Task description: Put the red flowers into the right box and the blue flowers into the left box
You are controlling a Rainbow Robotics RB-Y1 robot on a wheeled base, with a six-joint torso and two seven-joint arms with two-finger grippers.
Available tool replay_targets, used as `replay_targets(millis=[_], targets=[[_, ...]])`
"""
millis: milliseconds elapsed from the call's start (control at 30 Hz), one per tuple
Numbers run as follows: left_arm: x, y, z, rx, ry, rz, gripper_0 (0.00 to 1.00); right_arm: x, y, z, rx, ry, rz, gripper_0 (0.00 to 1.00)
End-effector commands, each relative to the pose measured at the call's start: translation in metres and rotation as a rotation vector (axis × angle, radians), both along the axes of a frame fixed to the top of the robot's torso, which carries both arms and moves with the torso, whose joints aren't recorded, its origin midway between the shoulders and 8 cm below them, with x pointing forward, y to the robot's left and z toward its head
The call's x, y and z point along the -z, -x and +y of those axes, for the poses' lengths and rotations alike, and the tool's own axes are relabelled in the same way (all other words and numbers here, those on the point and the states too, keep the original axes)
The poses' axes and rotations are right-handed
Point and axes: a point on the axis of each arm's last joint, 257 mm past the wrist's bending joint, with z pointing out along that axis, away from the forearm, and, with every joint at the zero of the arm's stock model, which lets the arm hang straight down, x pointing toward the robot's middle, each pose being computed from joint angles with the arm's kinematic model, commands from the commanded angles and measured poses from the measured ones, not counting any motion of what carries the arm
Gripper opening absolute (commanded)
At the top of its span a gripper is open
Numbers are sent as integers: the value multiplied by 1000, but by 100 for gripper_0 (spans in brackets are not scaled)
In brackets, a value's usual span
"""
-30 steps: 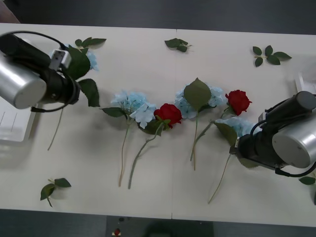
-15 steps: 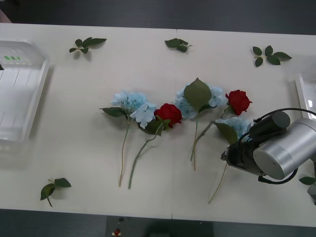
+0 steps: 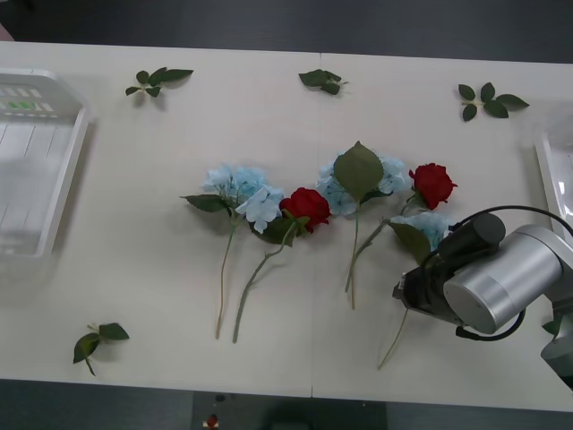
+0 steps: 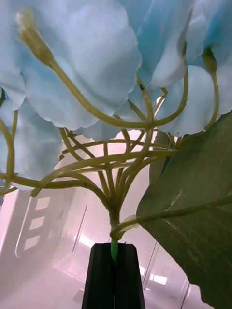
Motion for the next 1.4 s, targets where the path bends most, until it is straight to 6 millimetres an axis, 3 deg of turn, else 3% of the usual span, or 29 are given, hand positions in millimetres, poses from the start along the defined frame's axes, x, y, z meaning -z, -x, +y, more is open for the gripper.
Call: replay_targets(millis=[33, 67, 100, 200, 400, 533, 567, 600, 633, 667, 867, 1100, 1233, 1400], targets=[[-22, -2, 9, -1, -2, -36, 35, -5, -9, 10, 14, -12, -39, 100], [-21, -2, 9, 2, -3, -35, 57, -5, -9, 10, 13, -7, -41, 100], [-22, -2, 8, 4, -4, -36, 71, -3, -7, 11, 13, -8, -37, 100], [-26, -6, 8, 11, -7, -52, 86, -1, -7, 13, 16, -11, -32, 100], [-36, -12, -4, 22, 67, -97, 96, 6, -13, 14, 18, -25, -45, 100], [-45, -22, -37, 75, 151, -132, 100, 8, -15, 11, 20, -15, -50, 99], [-48, -24, -48, 94, 167, -138, 100, 8, -15, 11, 20, -14, -49, 72], [-48, -24, -52, 102, 174, -138, 100, 8, -15, 10, 20, -13, -50, 54], [-49, -25, -60, 114, 187, -138, 100, 8, -15, 10, 19, -11, -50, 21], [-52, -26, -71, 135, 201, -141, 100, 8, -16, 9, 18, -7, -53, 2], [-60, -25, -137, 246, 269, -126, 100, 7, -16, 8, 13, -3, -56, 0], [-46, -20, -214, 357, 327, -88, 100, 0, -22, 11, 7, -3, -76, 0], [-26, -15, -269, 428, 375, -59, 100, -22, -29, 4, -12, 12, -124, 0], [3, -9, -317, 481, 420, -20, 100, -57, -32, -2, -81, 26, -170, 0]])
